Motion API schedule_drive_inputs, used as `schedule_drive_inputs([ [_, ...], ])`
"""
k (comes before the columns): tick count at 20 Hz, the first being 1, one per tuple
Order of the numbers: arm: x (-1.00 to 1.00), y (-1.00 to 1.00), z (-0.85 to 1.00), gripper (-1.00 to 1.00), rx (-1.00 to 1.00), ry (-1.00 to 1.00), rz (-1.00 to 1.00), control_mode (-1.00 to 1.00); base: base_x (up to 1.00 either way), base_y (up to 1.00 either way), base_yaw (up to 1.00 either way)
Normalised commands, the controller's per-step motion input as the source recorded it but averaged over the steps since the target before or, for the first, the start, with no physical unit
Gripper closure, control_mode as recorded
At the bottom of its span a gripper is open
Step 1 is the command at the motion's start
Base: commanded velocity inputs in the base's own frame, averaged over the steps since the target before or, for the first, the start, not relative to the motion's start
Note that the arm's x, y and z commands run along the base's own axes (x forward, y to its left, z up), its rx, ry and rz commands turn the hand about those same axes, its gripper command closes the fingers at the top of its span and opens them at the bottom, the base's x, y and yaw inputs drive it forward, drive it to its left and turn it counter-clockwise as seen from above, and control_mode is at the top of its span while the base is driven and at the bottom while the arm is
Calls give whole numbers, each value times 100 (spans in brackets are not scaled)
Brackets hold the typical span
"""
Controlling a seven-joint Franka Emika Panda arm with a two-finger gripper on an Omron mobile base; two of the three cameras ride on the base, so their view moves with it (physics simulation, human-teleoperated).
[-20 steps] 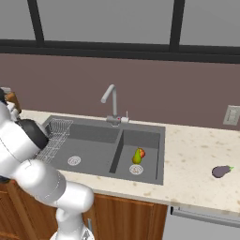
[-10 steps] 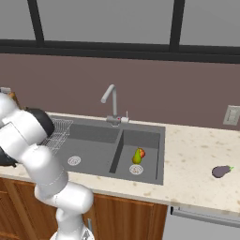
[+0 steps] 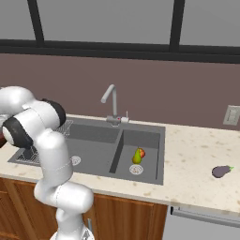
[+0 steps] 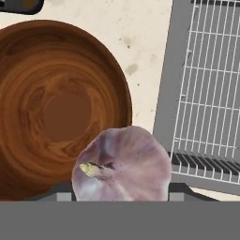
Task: There is a mixed pile of frozen fruits and vegetables on the counter. Locate all the frozen vegetables and place the items in a bowl on the counter. Take all the frozen fruits and defrost them in a running sink.
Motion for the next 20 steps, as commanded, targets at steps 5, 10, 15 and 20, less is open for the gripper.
schedule_drive_inputs([
  [5,22,33,0,100,-4,2,-7,-100,0,0,0],
  [10,11,13,-1,100,-1,3,-5,-100,0,0,0],
  [15,-3,10,-17,100,0,1,-1,-100,0,0,0],
  [20,-5,5,-32,100,1,1,0,-100,0,0,0],
])
